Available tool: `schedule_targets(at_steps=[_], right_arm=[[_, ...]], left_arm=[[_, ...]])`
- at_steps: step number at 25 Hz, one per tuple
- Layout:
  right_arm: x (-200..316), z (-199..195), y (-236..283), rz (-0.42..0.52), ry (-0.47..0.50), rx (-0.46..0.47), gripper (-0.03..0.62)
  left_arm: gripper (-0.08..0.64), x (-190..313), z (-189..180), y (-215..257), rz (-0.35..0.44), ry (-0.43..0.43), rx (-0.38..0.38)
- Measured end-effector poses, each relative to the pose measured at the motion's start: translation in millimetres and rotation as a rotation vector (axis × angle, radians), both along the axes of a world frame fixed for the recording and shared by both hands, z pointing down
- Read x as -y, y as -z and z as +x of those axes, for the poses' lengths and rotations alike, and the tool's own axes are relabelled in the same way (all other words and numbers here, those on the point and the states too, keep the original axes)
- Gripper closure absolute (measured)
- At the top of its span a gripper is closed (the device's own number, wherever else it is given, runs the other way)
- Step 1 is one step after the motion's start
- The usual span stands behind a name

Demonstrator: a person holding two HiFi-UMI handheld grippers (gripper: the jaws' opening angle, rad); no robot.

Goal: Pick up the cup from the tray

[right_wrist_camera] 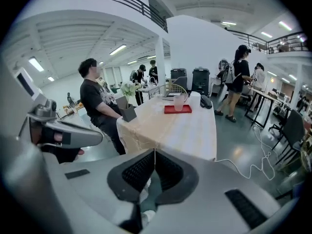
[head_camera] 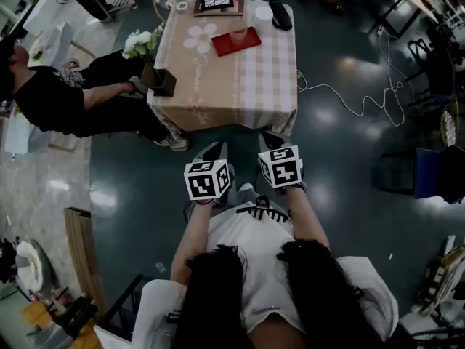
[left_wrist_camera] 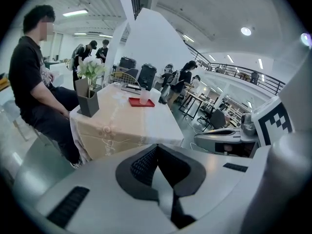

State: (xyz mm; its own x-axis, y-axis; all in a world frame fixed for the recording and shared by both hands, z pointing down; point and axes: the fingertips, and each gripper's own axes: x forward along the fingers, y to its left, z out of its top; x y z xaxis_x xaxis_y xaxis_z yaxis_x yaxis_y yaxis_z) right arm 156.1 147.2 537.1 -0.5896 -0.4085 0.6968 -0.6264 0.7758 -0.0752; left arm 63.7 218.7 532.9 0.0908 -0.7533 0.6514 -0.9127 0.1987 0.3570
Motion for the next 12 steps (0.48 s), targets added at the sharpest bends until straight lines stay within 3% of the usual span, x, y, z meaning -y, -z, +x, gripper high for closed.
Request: schedule_targets(at_steps=[3, 4, 6, 12], right_arm=[[13.7, -4.6, 1.5, 0.021, 0.016, -0.007, 0.573], [18.8, -8.0, 2.3, 0.01, 0.019, 0.008, 0.544], [29.9, -15.8, 3.2, -0.031, 0.013, 0.047, 0.339], [70.1, -37.1, 10.7, -0.016, 0.011, 0.043, 0.302]], left_arm=[[0.555, 14.2, -7.7, -1.9, -0.004, 0.003, -0.008], [0.555, 20.4, -10.4, -1.6, -0.002, 0.004, -0.014], [0.555, 34.1, -16.2, 0.5, 0.001, 0.005, -0.03], [0.555, 76.8, -37.8, 5.1, 0.006, -0.019, -0.033]])
